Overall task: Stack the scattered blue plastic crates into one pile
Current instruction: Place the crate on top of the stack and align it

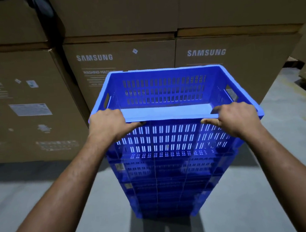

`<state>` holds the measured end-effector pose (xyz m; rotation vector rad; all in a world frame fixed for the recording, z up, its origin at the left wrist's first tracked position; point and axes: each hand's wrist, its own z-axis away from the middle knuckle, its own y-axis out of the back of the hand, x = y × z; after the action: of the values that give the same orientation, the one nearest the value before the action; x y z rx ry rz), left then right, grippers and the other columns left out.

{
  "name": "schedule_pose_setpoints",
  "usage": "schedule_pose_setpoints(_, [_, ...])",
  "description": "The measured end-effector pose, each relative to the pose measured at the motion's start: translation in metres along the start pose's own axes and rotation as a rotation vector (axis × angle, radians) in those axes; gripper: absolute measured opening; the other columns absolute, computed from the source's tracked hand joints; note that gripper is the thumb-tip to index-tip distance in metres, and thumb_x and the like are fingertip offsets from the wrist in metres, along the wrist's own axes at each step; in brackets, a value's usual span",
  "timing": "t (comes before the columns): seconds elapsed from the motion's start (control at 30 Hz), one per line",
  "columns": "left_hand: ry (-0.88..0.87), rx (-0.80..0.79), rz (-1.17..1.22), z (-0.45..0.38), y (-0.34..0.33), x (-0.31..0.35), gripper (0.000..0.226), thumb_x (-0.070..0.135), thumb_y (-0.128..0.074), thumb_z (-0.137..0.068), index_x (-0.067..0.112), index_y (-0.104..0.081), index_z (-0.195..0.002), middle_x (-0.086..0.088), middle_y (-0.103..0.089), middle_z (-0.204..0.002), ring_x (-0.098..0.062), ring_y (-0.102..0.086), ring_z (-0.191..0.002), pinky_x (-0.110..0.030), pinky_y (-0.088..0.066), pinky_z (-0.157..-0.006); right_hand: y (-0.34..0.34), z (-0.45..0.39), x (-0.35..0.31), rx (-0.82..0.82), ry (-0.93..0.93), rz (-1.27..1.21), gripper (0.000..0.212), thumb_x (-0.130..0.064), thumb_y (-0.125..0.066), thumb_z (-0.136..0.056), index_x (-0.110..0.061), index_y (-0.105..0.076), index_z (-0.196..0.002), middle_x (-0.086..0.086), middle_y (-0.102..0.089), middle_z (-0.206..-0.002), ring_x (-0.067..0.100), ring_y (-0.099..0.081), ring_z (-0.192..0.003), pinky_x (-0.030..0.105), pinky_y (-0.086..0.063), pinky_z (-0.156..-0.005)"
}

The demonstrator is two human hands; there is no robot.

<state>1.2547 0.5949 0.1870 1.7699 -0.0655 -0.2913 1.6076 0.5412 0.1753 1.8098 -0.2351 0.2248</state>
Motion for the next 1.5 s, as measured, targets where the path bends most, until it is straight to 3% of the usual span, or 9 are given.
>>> schedule_pose_setpoints(0.07, [0.035, -0.009, 0.016, -0.001, -0.003, -0.014, 0.095, 0.103, -0.006, -0.05, 0.02, -0.051, -0.064, 0.001, -0.054, -0.063, -0.022, -0.054, -0.063, -0.03, -0.045, -0.058, 0.001, 0.005, -0.014, 0.004, -0.002, 0.013, 0.102, -0.095, -0.001, -0.061, -0.038, -0.061, -0.121, -0.003, -0.069, -0.083, 0.023, -0.054, -0.066, 0.026, -0.027, -0.047])
schedule_pose_setpoints(0.17, [0.039, -0.013, 0.02, 0.001, -0.001, -0.007, 0.095, 0.103, -0.008, -0.056, 0.019, -0.052, -0.065, 0.0, -0.054, -0.062, -0.022, -0.054, -0.061, -0.03, -0.047, -0.059, -0.005, -0.003, -0.006, 0.056, -0.005, -0.015, 0.109, -0.099, 0.007, -0.06, -0.042, -0.06, -0.123, -0.002, -0.071, -0.086, 0.025, -0.065, -0.076, 0.027, -0.03, -0.049])
schedule_pose_setpoints(0.33, [0.024, 0.008, -0.041, 0.01, 0.004, 0.027, 0.091, 0.099, -0.012, -0.065, 0.018, -0.052, -0.066, 0.0, -0.051, -0.06, -0.018, -0.042, -0.05, -0.026, -0.027, -0.047, -0.007, -0.007, 0.02, 0.096, 0.023, -0.068, 0.113, -0.097, 0.011, -0.053, -0.044, -0.061, -0.122, -0.004, -0.071, -0.086, 0.025, -0.068, -0.084, 0.029, -0.037, -0.056])
schedule_pose_setpoints(0.5, [0.054, 0.035, 0.003, 0.004, -0.005, 0.008, 0.096, 0.103, -0.012, -0.059, 0.017, -0.054, -0.068, -0.001, -0.05, -0.06, -0.025, -0.052, -0.059, -0.03, -0.045, -0.056, 0.003, 0.004, -0.001, 0.03, -0.042, 0.001, 0.102, -0.096, -0.003, -0.062, -0.04, -0.061, -0.124, 0.0, -0.07, -0.084, 0.027, -0.064, -0.075, 0.027, -0.03, -0.051])
schedule_pose_setpoints(0.67, [0.022, 0.054, 0.015, -0.011, -0.013, -0.013, 0.098, 0.106, -0.01, -0.053, 0.022, -0.058, -0.064, 0.0, -0.053, -0.058, -0.02, -0.049, -0.054, -0.029, -0.039, -0.053, 0.014, 0.015, -0.024, 0.005, -0.119, 0.03, 0.102, -0.097, -0.001, -0.061, -0.031, -0.067, -0.102, -0.003, -0.055, -0.062, 0.016, -0.036, -0.047, 0.023, -0.024, -0.046])
schedule_pose_setpoints(0.93, [0.02, -0.054, 0.011, -0.036, -0.01, -0.045, 0.11, 0.11, -0.009, -0.044, 0.033, -0.074, -0.087, 0.005, -0.059, -0.065, -0.013, -0.048, -0.058, -0.029, -0.039, -0.059, 0.021, 0.024, -0.071, 0.087, -0.192, -0.011, 0.088, -0.094, -0.004, -0.067, -0.019, -0.051, -0.072, 0.0, -0.043, -0.053, 0.02, -0.036, -0.047, 0.024, -0.026, -0.047])
schedule_pose_setpoints(1.17, [0.052, 0.048, 0.009, -0.022, -0.017, -0.038, 0.105, 0.108, -0.008, -0.05, 0.025, -0.067, -0.075, 0.002, -0.054, -0.059, -0.02, -0.051, -0.058, -0.029, -0.038, -0.054, 0.014, 0.009, -0.051, 0.109, -0.105, 0.032, 0.098, -0.095, 0.003, -0.071, -0.027, -0.065, -0.088, -0.006, -0.042, -0.049, 0.017, -0.041, -0.043, 0.022, -0.022, -0.043])
schedule_pose_setpoints(1.37, [0.06, 0.112, 0.016, -0.014, -0.013, 0.011, 0.104, 0.107, -0.006, -0.054, 0.018, -0.059, -0.062, 0.0, -0.052, -0.054, -0.021, -0.05, -0.049, -0.026, -0.036, -0.047, 0.0, -0.013, 0.002, 0.122, -0.087, -0.065, 0.116, -0.101, 0.008, -0.055, -0.036, -0.067, -0.115, 0.005, -0.069, -0.082, 0.031, -0.066, -0.079, 0.03, -0.033, -0.055])
schedule_pose_setpoints(1.5, [0.059, 0.075, 0.043, -0.015, -0.011, 0.015, 0.104, 0.108, -0.009, -0.053, 0.018, -0.059, -0.064, -0.001, -0.054, -0.056, -0.024, -0.055, -0.055, -0.029, -0.043, -0.051, 0.002, -0.007, 0.005, 0.08, -0.09, -0.012, 0.106, -0.1, -0.005, -0.061, -0.031, -0.067, -0.114, 0.006, -0.067, -0.081, 0.032, -0.063, -0.076, 0.03, -0.035, -0.056])
